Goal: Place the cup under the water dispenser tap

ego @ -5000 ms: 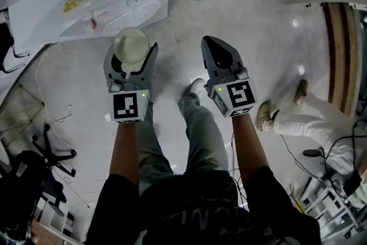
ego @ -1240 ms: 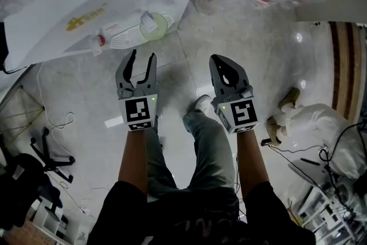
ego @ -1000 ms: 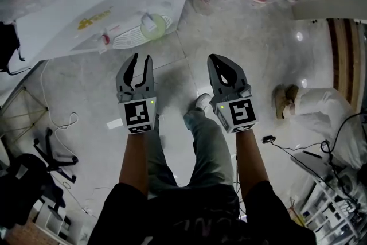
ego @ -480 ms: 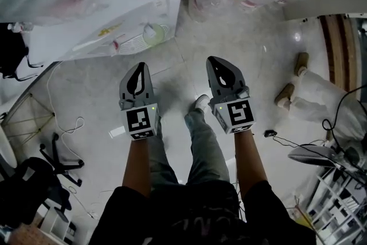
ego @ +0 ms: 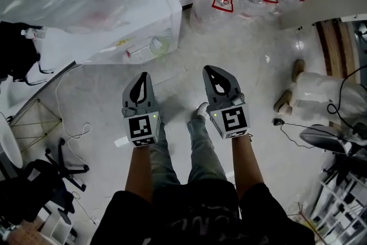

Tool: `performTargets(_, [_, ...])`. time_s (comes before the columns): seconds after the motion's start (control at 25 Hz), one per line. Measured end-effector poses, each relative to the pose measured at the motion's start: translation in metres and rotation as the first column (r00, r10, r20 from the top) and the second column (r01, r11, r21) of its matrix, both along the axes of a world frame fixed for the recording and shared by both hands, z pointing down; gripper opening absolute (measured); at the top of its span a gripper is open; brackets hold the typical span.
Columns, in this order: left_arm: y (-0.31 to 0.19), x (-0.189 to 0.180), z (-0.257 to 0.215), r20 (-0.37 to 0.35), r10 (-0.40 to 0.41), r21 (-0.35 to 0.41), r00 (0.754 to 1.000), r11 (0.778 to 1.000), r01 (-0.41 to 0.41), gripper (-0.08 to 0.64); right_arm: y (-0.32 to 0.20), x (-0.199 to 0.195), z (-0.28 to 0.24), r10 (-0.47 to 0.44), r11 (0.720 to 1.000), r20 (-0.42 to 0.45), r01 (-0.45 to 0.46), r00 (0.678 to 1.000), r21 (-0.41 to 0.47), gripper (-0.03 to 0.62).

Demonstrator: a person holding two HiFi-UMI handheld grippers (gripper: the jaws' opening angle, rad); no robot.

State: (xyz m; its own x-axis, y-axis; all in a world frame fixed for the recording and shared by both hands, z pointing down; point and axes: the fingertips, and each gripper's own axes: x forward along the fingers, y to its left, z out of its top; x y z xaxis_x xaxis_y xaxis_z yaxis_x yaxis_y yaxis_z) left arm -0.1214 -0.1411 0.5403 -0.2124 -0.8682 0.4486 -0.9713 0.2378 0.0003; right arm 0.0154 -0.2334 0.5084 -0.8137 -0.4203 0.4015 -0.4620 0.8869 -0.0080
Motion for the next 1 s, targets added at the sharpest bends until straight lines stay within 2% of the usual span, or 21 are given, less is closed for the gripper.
performTargets(0.2, [0.012,0.003,-0.027,-0.001,0.003,-0.002,1.0,1.0,-0.003,0.017,-0.003,0.01,-0.026,0.048,0.999,0.007,-0.048,0.999,-0.015,0.014])
performTargets(0.44, [0.026,-0.002,-0.055,-0.033,-0.04,0.011,0.999,0.999,0.04,0.017,0.002,0.011,-0.057,0.063,0.998,0.023,-0.062,0.998,-0.032,0.014])
performTargets(0.76, [0.029,-0.01,-0.106,-0.008,-0.061,0.054,0.998,0.997,0.062,0.017,0.0,0.012,-0.105,0.074,0.997,0.068,-0.073,0.995,-0.02,0.014])
performTargets(1.0, [0.031,-0.012,-0.142,0.008,-0.072,0.07,0.997,0.995,0.071,0.017,0.0,0.008,-0.145,0.064,0.998,0.087,-0.066,0.994,0.021,0.014])
